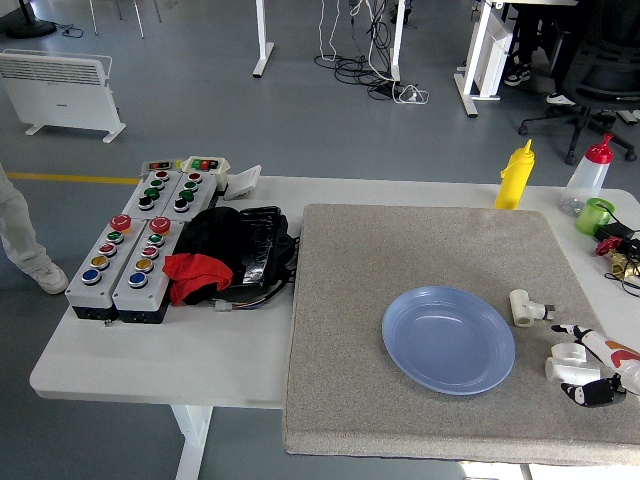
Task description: Pick pipe place plate twice
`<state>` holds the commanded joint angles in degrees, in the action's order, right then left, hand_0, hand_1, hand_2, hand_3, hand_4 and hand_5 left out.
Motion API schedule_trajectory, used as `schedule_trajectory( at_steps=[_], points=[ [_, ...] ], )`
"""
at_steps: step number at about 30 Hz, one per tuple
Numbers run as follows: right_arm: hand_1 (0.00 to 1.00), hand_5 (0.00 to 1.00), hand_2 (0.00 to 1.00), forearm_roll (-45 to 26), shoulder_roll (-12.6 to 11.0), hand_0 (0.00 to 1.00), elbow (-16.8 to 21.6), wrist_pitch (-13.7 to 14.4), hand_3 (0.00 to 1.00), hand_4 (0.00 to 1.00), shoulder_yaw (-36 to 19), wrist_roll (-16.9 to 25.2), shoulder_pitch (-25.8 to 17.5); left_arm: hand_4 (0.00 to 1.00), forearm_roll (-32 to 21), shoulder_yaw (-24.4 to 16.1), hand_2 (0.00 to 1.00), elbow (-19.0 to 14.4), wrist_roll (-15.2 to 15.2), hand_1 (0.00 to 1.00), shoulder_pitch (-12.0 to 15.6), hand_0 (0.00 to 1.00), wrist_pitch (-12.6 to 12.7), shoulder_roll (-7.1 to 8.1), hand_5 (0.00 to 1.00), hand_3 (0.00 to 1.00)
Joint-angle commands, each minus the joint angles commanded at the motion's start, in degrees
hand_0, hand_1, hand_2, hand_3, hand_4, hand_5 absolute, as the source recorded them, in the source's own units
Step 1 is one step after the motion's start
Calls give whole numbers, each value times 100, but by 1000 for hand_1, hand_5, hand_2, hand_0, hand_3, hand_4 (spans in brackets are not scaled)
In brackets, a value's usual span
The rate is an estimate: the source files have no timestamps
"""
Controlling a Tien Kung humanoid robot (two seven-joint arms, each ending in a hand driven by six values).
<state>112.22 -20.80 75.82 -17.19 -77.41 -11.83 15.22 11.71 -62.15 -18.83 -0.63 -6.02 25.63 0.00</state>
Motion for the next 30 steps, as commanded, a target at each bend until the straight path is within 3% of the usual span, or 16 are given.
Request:
schedule_trajectory(
  at_steps=[1, 2, 7, 8, 13, 14, 19, 20, 25, 26, 30],
  points=[
    [881, 2, 972, 30, 1, 916, -26, 23, 888, 708, 22, -7, 8, 507, -2, 1, 667, 0, 0, 641, -2, 629, 2, 0, 998, 725],
    [846, 2, 910, 47, 2, 894, -41, 42, 833, 699, 34, -7, 13, 508, -2, 2, 664, 0, 1, 640, -2, 629, 2, 0, 998, 724],
    [846, 2, 910, 130, 23, 894, -136, 195, 833, 699, 79, 49, 35, 508, 3, 4, 664, 1, 8, 640, -4, 629, 0, 0, 998, 724],
    [760, 2, 795, 158, 30, 817, -157, 234, 719, 649, 83, 61, 38, 509, 2, 6, 664, 1, 9, 639, -5, 629, -1, 0, 998, 723],
    [760, 2, 795, 237, 38, 817, -214, 334, 719, 649, 116, 107, 45, 509, -6, 11, 664, 3, 5, 639, -10, 629, -2, 0, 998, 723],
    [690, 2, 689, 251, 40, 753, -228, 362, 655, 571, 123, 115, 47, 508, -8, 12, 663, 3, 3, 639, -13, 629, -3, 0, 998, 721],
    [690, 2, 689, 235, 36, 753, -237, 417, 655, 571, 116, 159, 39, 508, 5, 6, 663, 1, 15, 639, -16, 629, 1, 0, 998, 721],
    [644, 2, 626, 213, 33, 667, -235, 435, 621, 523, 118, 170, 37, 508, 3, 5, 663, -1, 16, 639, -14, 629, 4, 0, 998, 722],
    [644, 2, 626, 138, 23, 667, -208, 558, 621, 523, 109, 238, 23, 508, 35, -16, 663, -6, 38, 639, 1, 629, 17, 0, 998, 722],
    [620, 2, 609, 123, 20, 589, -191, 600, 591, 486, 111, 263, 18, 508, 41, -21, 662, -7, 42, 638, 8, 630, 21, 0, 998, 723],
    [620, 2, 609, 64, 23, 589, -101, 690, 591, 486, 116, 327, 9, 508, 80, -47, 662, -10, 57, 638, 33, 630, 29, 0, 998, 723]
  ],
)
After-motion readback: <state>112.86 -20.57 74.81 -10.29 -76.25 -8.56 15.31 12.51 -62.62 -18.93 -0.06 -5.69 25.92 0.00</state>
